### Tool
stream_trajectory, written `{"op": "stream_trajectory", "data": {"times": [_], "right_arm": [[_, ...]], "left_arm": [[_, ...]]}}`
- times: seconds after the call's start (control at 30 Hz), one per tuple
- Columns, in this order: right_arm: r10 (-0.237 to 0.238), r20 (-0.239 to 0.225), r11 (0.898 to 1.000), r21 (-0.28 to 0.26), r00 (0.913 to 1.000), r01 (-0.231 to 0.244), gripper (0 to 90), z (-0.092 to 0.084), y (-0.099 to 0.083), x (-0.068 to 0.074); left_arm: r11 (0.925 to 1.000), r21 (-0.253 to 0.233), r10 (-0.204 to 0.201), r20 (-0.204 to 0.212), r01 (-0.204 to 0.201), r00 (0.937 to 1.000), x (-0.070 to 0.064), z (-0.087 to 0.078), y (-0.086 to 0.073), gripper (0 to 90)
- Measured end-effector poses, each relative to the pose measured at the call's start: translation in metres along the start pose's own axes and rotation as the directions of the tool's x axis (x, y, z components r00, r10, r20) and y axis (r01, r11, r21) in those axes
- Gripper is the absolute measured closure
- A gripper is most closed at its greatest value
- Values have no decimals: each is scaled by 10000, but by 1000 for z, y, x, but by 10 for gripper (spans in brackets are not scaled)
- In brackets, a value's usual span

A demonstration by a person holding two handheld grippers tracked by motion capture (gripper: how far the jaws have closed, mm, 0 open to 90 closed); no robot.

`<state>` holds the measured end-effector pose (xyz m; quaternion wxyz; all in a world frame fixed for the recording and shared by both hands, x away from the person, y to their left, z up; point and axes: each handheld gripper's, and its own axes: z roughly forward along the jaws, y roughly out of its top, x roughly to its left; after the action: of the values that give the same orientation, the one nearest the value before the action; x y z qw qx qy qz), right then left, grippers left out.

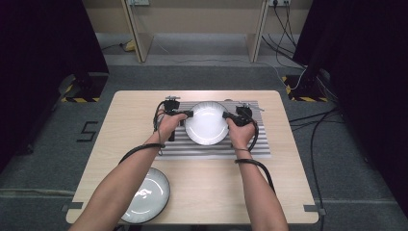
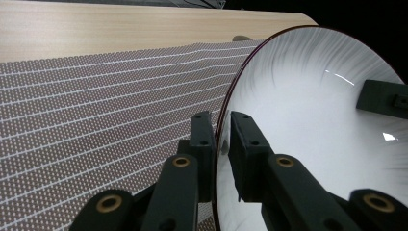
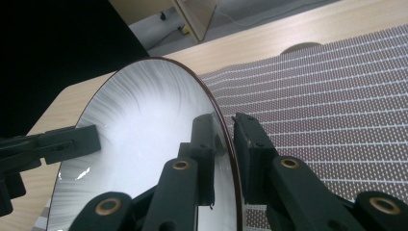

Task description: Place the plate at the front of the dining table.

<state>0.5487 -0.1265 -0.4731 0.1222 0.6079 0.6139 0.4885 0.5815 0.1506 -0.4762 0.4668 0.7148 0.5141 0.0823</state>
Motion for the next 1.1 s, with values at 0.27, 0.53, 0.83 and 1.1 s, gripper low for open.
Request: {"op": "stream_trajectory", "data": {"times": [0.27, 0.53, 0.83, 1.1], "right_arm": [[161, 225, 9996, 220, 9996, -166, 775, 11, -8, -4], [298, 382, 9991, 305, 9988, -310, 771, 17, -12, -7], [439, 668, 9986, 273, 9968, -458, 764, 21, -12, -9], [520, 798, 9982, 256, 9955, -542, 724, 22, -10, -10]], "left_arm": [[9997, 231, 59, -318, -52, 9995, 3, 7, -7, 795], [9996, 228, -159, -418, 168, 9990, 5, 12, -10, 796], [9997, 240, -56, -732, 74, 9973, 2, 16, -9, 797], [9995, 308, 21, -863, 6, 9963, 2, 18, -9, 802]]}}
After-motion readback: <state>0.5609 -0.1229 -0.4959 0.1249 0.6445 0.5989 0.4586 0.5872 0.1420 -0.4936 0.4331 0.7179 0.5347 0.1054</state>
